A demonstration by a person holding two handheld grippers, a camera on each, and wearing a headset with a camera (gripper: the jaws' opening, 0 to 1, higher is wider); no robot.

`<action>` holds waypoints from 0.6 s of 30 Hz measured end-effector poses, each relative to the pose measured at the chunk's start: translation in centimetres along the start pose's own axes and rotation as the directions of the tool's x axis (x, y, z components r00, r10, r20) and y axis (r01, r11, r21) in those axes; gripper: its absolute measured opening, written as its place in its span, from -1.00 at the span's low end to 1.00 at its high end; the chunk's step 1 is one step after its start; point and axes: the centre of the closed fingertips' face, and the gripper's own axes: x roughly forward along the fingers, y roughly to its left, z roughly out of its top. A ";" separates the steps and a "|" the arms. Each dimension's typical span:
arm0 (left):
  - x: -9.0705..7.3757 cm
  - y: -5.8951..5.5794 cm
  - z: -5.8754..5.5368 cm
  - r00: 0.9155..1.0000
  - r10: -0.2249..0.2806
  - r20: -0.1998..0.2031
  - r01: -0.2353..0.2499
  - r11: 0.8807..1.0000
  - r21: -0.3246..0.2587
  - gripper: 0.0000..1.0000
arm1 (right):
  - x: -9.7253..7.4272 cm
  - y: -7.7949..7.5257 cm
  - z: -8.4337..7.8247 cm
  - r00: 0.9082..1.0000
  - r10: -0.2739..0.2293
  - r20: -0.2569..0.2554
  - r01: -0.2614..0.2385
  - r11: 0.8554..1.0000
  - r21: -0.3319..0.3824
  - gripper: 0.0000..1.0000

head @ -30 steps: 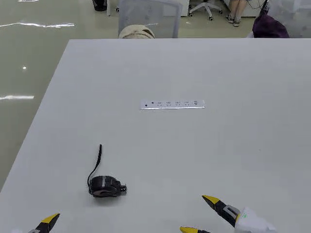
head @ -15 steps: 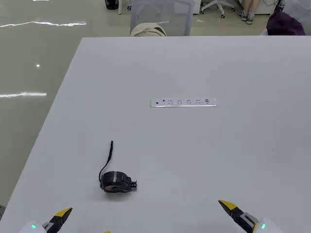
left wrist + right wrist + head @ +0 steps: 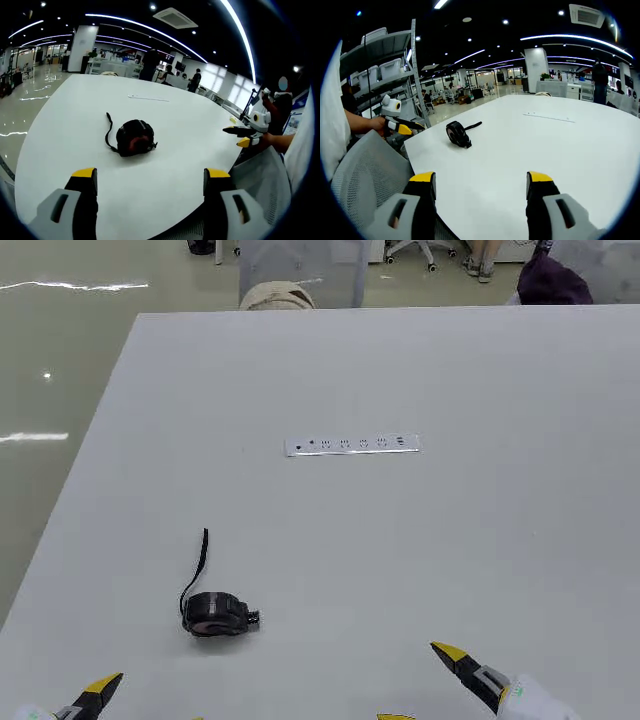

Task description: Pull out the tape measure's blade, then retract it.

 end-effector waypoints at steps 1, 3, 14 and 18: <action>-0.1 -0.2 0.2 1.000 0.000 0.000 0.000 1.000 0.000 0.73 | 0.0 0.1 0.0 1.000 0.002 -0.002 -0.002 1.000 0.001 0.49; -0.1 -0.3 0.1 1.000 -0.002 -0.001 0.002 1.000 -0.002 0.73 | 0.0 0.0 0.1 1.000 0.001 0.002 -0.001 1.000 0.006 0.49; 0.1 -0.2 -0.3 1.000 -0.006 -0.005 0.006 1.000 -0.006 0.72 | 0.1 0.1 -0.2 1.000 0.003 -0.006 -0.003 1.000 0.009 0.48; 0.0 -0.1 -0.3 1.000 -0.005 -0.004 0.005 1.000 -0.013 0.71 | 0.1 0.1 -0.3 1.000 0.001 -0.008 -0.001 1.000 0.012 0.48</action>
